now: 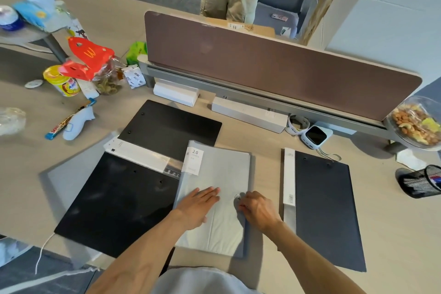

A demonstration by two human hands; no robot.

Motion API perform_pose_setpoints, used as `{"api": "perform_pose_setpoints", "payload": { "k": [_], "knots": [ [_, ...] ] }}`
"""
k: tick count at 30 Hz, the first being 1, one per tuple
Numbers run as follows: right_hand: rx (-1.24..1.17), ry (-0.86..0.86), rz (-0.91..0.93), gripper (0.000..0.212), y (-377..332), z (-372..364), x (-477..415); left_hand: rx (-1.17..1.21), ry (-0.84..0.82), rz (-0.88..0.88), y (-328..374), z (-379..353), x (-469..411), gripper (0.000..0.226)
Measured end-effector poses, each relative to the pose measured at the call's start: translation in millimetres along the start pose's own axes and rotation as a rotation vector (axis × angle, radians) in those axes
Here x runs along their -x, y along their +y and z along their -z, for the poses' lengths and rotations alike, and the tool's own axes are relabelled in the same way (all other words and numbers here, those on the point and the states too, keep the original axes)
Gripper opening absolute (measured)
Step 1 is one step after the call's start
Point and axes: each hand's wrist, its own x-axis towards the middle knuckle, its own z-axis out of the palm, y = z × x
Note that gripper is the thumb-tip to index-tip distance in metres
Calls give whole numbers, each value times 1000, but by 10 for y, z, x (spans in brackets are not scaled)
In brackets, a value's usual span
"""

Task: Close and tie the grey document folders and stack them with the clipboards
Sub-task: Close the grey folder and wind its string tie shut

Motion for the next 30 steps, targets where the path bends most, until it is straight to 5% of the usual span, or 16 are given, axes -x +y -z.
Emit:
{"api": "perform_pose_setpoints", "payload": {
  "k": [7,13,17,24,30],
  "knots": [
    [-143,-40,-290,18,-108,75,-28,124,34,5,-24,68,68,63],
    [-410,-4,-534,11,-82,90,-35,312,229,229,-200,131,204,57],
    [-548,96,-679,35,-110,97,-46,668,341,400,-308,198,251,63],
    [-822,201,-885,31,-276,52,34,1462,383,546,-437,389,187,61],
    [-1072,259,-994,24,-101,77,110,1666,279,533,-383,626,127,41]
  ]
}}
